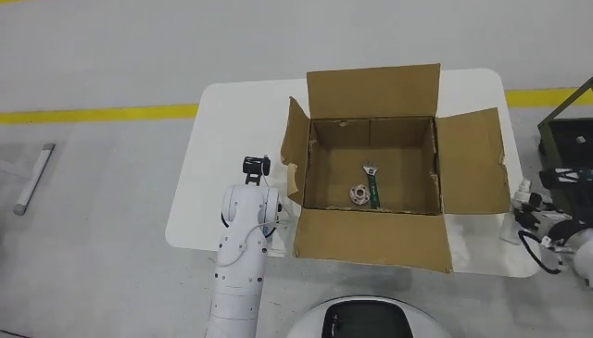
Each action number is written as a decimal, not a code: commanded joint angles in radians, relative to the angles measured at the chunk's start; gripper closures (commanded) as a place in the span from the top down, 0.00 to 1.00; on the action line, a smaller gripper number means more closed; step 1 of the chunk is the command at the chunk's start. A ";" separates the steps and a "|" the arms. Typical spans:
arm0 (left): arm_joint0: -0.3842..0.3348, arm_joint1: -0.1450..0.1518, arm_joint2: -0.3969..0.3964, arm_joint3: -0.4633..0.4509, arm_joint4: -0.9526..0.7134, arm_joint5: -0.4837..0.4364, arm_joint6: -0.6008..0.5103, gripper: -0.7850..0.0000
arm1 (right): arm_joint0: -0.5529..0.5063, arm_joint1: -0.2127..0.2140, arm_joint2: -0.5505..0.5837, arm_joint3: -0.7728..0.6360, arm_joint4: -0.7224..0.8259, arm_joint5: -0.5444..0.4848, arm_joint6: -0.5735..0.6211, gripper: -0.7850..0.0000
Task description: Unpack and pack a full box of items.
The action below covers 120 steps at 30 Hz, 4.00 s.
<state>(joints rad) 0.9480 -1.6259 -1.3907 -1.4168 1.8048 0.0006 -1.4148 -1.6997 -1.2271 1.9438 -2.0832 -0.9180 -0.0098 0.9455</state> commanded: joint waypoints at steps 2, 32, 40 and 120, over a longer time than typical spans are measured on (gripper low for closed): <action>0.000 0.000 0.000 0.000 0.000 0.000 0.000 1.00 | 0.004 0.002 -0.039 0.023 -0.028 -0.008 0.006 0.00; 0.026 0.005 -0.010 -0.022 0.007 0.003 0.061 1.00 | 0.059 0.014 -0.164 0.136 -0.073 0.026 -0.021 0.62; 0.033 0.010 -0.030 -0.094 -0.004 0.004 0.051 1.00 | 0.045 0.016 -0.108 0.088 0.009 0.042 -0.063 0.66; 0.036 0.015 -0.059 -0.187 -0.042 0.007 0.024 1.00 | 0.936 -0.132 -1.063 0.762 -0.171 0.516 0.021 0.11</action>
<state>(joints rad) 0.9843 -1.6111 -1.4493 -1.6033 1.7626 0.0079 -1.3911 -0.7758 -1.3542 0.8901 -1.3377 -1.0850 0.5008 0.9585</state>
